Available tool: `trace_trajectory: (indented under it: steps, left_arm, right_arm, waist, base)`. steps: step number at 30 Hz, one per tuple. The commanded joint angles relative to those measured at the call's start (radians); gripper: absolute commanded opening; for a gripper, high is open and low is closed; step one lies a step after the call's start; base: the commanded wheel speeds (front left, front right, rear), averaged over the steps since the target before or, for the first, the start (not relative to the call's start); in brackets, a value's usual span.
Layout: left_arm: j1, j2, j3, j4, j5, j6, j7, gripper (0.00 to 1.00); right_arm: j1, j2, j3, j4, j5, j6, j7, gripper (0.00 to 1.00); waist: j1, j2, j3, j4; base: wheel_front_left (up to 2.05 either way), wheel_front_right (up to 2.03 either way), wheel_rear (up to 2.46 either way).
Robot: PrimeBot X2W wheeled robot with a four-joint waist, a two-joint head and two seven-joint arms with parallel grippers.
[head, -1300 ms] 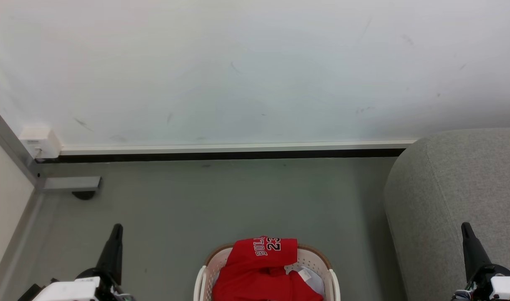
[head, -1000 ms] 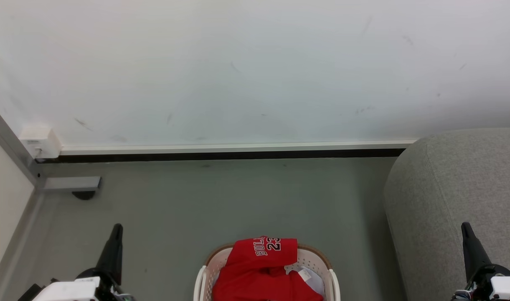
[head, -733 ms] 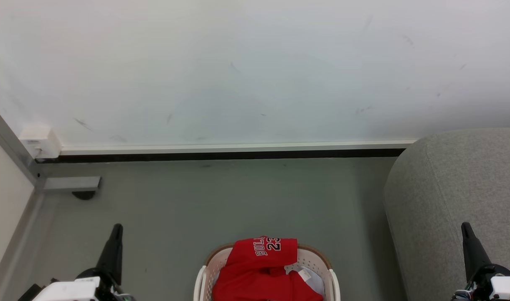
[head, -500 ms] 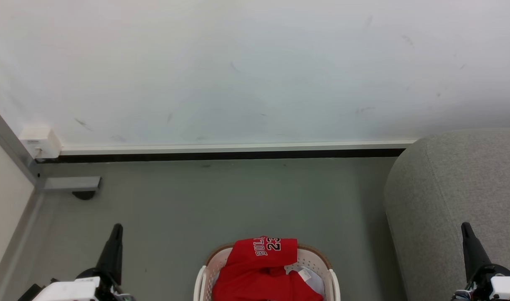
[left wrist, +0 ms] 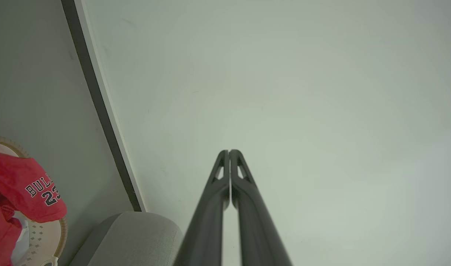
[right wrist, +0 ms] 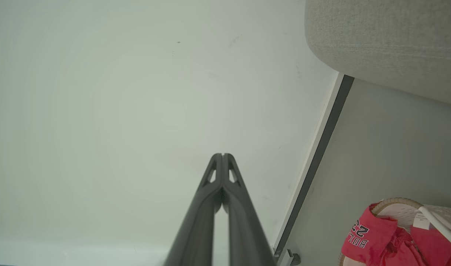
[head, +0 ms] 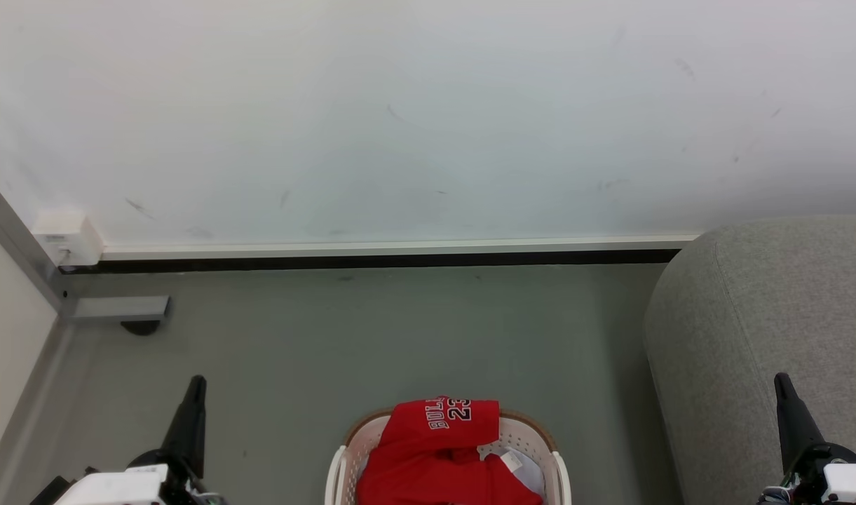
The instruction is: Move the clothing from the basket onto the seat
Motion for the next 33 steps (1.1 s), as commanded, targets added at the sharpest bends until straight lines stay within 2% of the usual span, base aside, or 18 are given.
trace_trajectory:
  steps: [1,2,3,8,13,23,33]
  left_arm:
    - [-0.009,0.002,0.001,0.0,0.012,-0.003,0.003,0.0]
    - [-0.009,0.002,0.001,0.0,0.012,-0.003,0.003,0.0]
    - [0.0,0.0,0.0,0.0,0.0,0.0,0.0,1.0]
    - [0.016,-0.004,-0.012,0.015,0.008,0.001,-0.016,1.0]
    - [0.022,-0.004,-0.022,0.007,0.051,0.008,-0.042,1.0]
    - [0.037,-0.002,-0.045,-0.034,0.223,0.044,-0.088,1.0]
    - [0.046,-0.001,-0.079,-0.058,0.442,0.08,-0.129,1.0]
  right_arm:
    - [-0.012,-0.007,-0.003,-0.003,0.002,0.0,0.002,0.0]
    - [-0.012,-0.007,-0.003,-0.003,0.002,0.0,0.002,0.0]
    - [0.0,0.0,0.0,0.0,0.0,0.0,0.0,1.0]
    - [0.017,0.007,0.012,0.014,-0.012,0.0,-0.016,1.0]
    - [0.025,0.006,0.021,0.006,-0.08,0.0,-0.041,1.0]
    - [0.045,0.004,0.046,-0.035,-0.292,0.0,-0.088,1.0]
    - [0.058,-0.002,0.081,-0.067,-0.564,0.0,-0.13,1.0]
  waist:
    - [0.0,0.0,0.0,0.0]
    - [0.0,0.0,0.0,0.0]
    - [0.0,0.0,0.0,0.0]
    - [0.0,0.0,0.0,0.0]
    - [0.0,0.0,0.0,0.001]
    - [0.0,0.0,-0.001,0.006]
    - [0.0,0.0,-0.003,0.009]
  base:
    - [0.0,0.0,0.0]
    - [0.0,0.0,0.0]
    - [0.0,0.0,0.0]
    - [0.0,0.0,0.0]
    - [0.0,0.0,0.0]
    - [0.0,0.0,0.0]
    - [0.0,0.0,0.0]
